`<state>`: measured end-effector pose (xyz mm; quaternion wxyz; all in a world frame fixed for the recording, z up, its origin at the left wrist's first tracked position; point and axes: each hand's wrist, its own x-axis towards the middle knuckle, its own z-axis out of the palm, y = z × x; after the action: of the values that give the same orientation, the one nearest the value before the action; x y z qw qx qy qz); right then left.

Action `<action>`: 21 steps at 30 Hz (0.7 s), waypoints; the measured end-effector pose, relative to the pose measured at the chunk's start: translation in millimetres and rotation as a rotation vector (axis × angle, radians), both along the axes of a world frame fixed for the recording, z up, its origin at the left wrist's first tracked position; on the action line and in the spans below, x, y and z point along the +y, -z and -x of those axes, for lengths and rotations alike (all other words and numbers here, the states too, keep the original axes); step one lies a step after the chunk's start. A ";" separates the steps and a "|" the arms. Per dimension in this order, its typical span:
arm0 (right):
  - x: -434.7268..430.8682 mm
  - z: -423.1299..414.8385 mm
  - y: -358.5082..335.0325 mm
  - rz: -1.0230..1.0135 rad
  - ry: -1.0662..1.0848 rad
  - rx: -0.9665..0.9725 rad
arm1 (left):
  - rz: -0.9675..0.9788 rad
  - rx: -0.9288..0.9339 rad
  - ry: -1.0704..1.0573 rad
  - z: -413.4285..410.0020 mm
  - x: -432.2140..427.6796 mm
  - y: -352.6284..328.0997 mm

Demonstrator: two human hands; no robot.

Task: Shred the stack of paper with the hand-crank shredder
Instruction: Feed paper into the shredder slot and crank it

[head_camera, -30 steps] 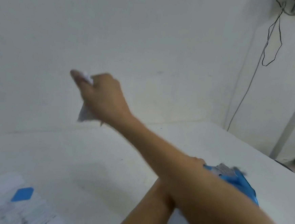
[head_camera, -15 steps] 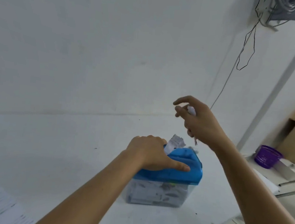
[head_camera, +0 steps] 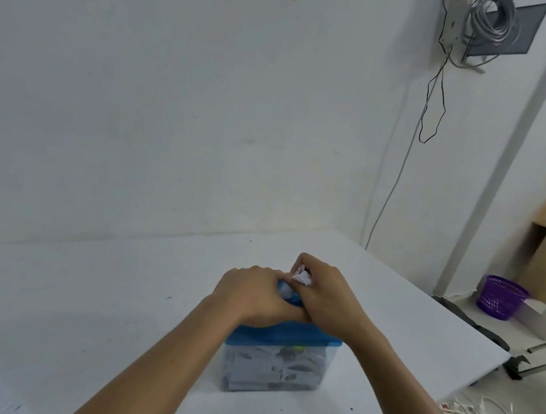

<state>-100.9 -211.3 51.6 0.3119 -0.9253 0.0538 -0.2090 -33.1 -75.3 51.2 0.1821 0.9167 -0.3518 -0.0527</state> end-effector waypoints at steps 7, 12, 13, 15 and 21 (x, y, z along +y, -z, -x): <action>-21.6 0.4 -0.9 -0.693 0.180 -0.355 | -0.077 0.009 -0.009 0.1 -0.1 -2.8; -53.3 11.3 2.9 -0.843 0.274 -0.276 | -0.081 0.073 0.004 -8.9 8.7 -3.9; -61.8 14.8 3.7 -0.781 0.282 -0.232 | -0.083 0.082 0.002 -10.7 10.1 -4.6; -70.4 20.4 6.2 -0.622 0.280 -0.143 | -0.076 0.097 -0.004 -15.1 14.3 -4.5; -79.5 20.1 9.2 -0.365 0.190 -0.007 | -0.091 0.107 -0.004 -17.7 15.5 -4.3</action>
<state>-121.0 -290.8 42.4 0.4535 -0.8434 0.1768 -0.2275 -15.5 -59.7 55.6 0.1590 0.9205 -0.3370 -0.1172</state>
